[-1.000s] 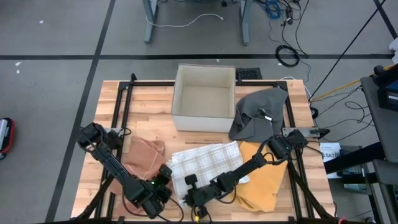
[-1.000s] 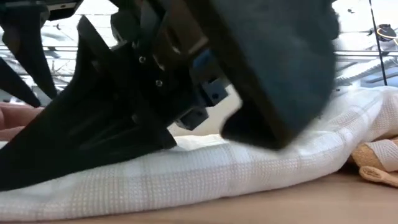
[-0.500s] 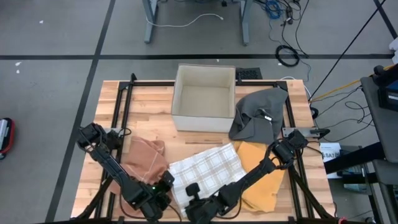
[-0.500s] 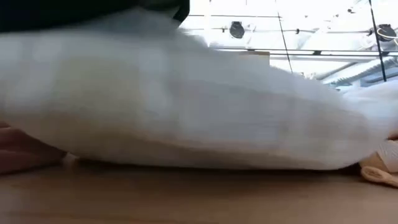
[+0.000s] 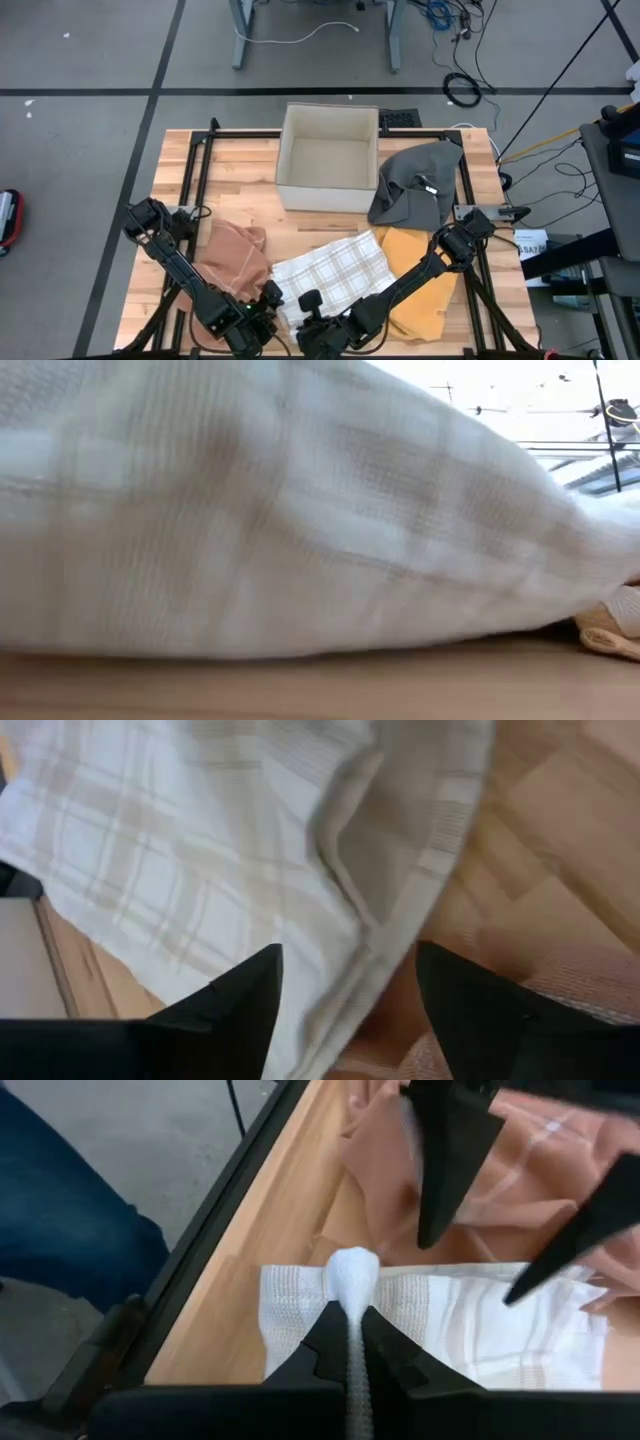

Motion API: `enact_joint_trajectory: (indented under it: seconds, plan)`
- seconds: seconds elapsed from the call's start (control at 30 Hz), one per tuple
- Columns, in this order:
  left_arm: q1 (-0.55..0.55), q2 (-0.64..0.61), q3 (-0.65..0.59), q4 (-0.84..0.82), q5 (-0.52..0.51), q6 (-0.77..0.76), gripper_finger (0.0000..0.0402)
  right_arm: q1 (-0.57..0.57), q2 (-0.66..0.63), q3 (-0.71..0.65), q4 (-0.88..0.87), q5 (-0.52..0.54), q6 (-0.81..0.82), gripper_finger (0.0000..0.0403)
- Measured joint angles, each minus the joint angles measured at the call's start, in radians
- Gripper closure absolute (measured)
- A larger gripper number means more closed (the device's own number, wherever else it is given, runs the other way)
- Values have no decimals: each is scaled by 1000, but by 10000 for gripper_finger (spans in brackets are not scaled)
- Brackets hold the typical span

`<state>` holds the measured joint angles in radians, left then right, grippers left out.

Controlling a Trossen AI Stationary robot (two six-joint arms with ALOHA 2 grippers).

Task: Fold towel
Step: Fold the white patterned towel

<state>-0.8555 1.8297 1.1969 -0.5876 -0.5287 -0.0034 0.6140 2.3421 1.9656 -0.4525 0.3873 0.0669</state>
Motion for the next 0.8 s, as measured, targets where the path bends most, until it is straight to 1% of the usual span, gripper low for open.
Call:
enact_joint_trajectory:
  seconds: [0.07,0.1,0.23,0.3,0.37,0.5,0.63,0.73,0.8]
  plan:
    - [14,0,-5,7,11,-15,157,0,0,0,1,5,0,403]
    - [24,0,-14,17,36,-16,157,0,0,0,0,6,0,403]
    - [53,0,-58,70,181,-16,159,1,0,0,-4,28,6,403]
    - [61,0,-75,84,224,-15,159,0,0,0,-21,29,18,403]
    - [62,0,-84,82,213,-17,159,0,0,0,-36,17,34,402]
    - [67,0,-85,88,177,-13,159,-5,0,0,-46,-55,78,391]
    - [86,0,-84,83,147,-16,161,-6,0,0,-39,-75,90,373]
    - [101,0,-85,77,123,-23,175,-5,0,0,-28,-76,90,358]
    - [108,0,-85,77,123,-17,195,-5,0,0,-29,-76,101,349]
